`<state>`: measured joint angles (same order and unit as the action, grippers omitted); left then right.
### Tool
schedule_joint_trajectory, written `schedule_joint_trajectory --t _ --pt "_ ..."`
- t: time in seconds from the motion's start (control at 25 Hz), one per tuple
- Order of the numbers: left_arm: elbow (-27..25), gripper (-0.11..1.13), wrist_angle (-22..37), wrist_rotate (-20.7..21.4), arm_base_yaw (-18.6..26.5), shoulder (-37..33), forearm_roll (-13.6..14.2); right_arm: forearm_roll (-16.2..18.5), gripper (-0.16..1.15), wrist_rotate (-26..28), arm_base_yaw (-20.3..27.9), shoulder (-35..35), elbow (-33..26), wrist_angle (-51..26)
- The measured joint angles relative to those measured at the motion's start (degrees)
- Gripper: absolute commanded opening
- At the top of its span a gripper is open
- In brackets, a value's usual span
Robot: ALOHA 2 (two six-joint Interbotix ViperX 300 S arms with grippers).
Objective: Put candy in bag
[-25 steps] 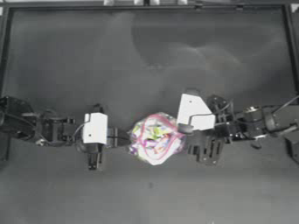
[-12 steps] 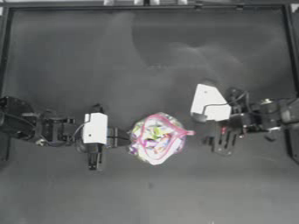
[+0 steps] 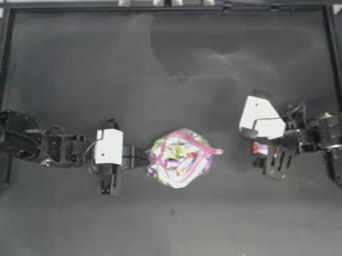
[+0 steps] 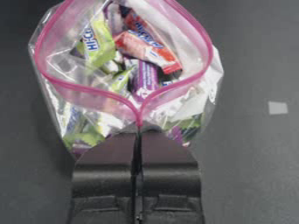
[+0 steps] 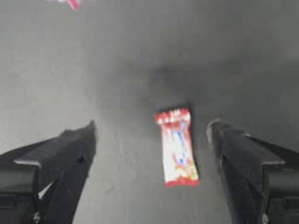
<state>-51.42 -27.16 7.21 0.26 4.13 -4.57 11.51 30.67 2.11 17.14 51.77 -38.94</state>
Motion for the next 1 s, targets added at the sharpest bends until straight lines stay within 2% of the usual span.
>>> schedule_joint_trajectory --t 0.4,0.76,1.0 --pt "1.1 0.09 0.4 0.0 0.0 0.5 0.0 -0.4 1.01 -0.1 1.5 0.2 3.2 1.0" --pt "1.1 0.09 0.4 0.0 0.0 0.4 0.0 -0.4 1.01 -0.1 2.5 -0.8 3.3 0.4" --pt "1.1 0.09 0.4 0.0 0.0 0.4 0.0 -1.7 1.01 0.0 3.3 -2.4 3.0 -0.2"
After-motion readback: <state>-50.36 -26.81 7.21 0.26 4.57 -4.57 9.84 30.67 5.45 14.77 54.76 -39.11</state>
